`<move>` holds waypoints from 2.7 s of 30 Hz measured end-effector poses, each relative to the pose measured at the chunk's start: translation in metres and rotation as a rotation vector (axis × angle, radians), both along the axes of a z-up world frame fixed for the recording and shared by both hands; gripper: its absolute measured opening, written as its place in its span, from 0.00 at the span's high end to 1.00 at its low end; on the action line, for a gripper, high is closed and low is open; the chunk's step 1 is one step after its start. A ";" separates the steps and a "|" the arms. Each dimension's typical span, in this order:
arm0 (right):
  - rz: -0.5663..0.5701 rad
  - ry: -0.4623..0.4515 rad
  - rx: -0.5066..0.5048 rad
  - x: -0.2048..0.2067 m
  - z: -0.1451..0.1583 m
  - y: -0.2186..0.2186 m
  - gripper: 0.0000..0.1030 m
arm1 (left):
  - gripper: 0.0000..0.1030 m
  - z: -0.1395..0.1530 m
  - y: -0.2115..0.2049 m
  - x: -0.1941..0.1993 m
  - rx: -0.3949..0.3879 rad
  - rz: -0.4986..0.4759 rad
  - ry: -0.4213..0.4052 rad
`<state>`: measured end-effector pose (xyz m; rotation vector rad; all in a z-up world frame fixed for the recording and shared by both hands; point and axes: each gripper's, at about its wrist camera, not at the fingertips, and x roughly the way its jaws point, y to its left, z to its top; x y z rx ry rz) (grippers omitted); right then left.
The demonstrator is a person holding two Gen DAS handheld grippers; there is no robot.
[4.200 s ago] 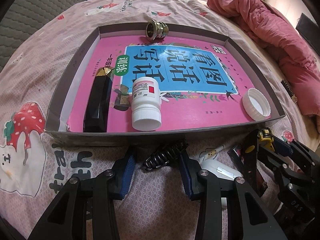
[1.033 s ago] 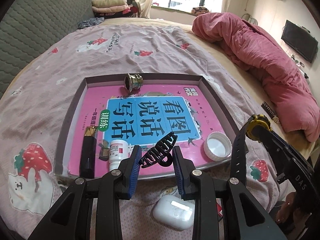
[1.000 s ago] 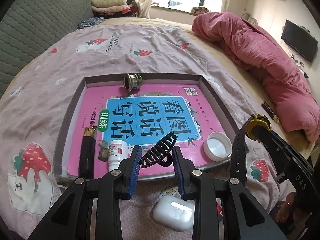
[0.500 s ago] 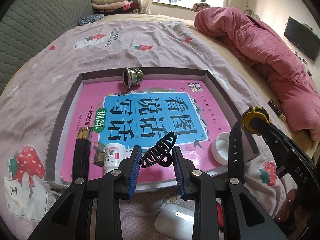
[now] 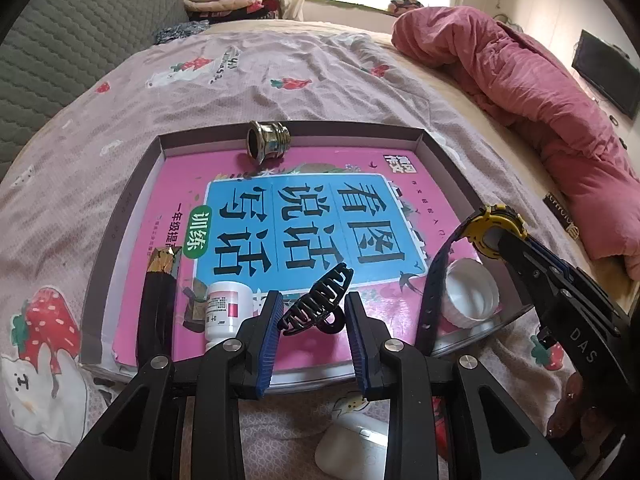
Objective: Organize rigid objects
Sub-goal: 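Carry the watch into the tray with right tool while left tool carries the clip over the book, then open right tool to drop the watch by the cap while left tool releases the clip on the book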
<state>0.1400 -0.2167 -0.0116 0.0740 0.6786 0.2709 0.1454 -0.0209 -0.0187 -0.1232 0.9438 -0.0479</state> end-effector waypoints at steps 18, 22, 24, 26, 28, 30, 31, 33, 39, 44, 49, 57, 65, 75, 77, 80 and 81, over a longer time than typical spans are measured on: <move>0.034 0.006 -0.122 0.002 -0.009 0.016 0.80 | 0.69 -0.006 -0.002 0.002 -0.001 -0.006 0.023; 0.042 0.007 -0.121 0.002 -0.010 0.018 0.79 | 0.69 -0.008 -0.003 0.003 0.003 -0.005 0.030; 0.040 0.002 -0.121 0.001 -0.010 0.017 0.79 | 0.69 -0.008 -0.002 0.003 0.001 -0.004 0.030; 0.043 0.005 -0.113 0.001 -0.010 0.016 0.79 | 0.69 -0.009 -0.002 0.003 0.003 -0.005 0.032; 0.042 0.006 -0.105 0.001 -0.010 0.015 0.78 | 0.69 -0.009 -0.002 0.003 0.003 -0.005 0.033; 0.042 0.006 -0.098 0.001 -0.010 0.013 0.79 | 0.69 -0.010 -0.002 0.003 0.003 -0.006 0.035; 0.044 0.002 -0.091 0.000 -0.009 0.013 0.78 | 0.69 -0.010 -0.002 0.003 0.003 -0.006 0.037; 0.047 -0.001 -0.084 -0.001 -0.008 0.012 0.78 | 0.69 -0.011 -0.002 0.004 0.002 -0.006 0.039; 0.052 -0.020 -0.080 -0.005 -0.005 0.012 0.74 | 0.69 -0.013 -0.002 0.005 0.002 -0.002 0.044; 0.049 -0.041 -0.060 -0.008 -0.001 0.008 0.60 | 0.69 -0.014 0.000 0.006 -0.001 0.005 0.046; 0.032 -0.052 -0.055 -0.010 0.002 0.003 0.60 | 0.69 -0.014 0.000 0.005 -0.003 0.006 0.048; 0.026 -0.053 -0.049 -0.013 0.004 -0.001 0.53 | 0.69 -0.014 0.004 0.004 -0.017 0.011 0.053; 0.034 -0.049 -0.056 -0.016 0.003 0.001 0.53 | 0.70 -0.013 0.003 0.004 -0.020 0.011 0.060; 0.046 -0.062 -0.061 -0.023 0.006 0.004 0.53 | 0.69 -0.009 0.004 0.002 -0.016 0.009 0.060; 0.047 -0.064 -0.058 -0.025 0.007 0.003 0.52 | 0.69 -0.010 0.004 0.002 -0.018 0.009 0.059; 0.049 -0.068 -0.059 -0.027 0.010 0.002 0.52 | 0.69 -0.008 0.005 0.000 -0.016 0.015 0.063; 0.051 -0.069 -0.060 -0.028 0.011 0.002 0.52 | 0.69 -0.008 0.006 -0.001 -0.029 0.019 0.065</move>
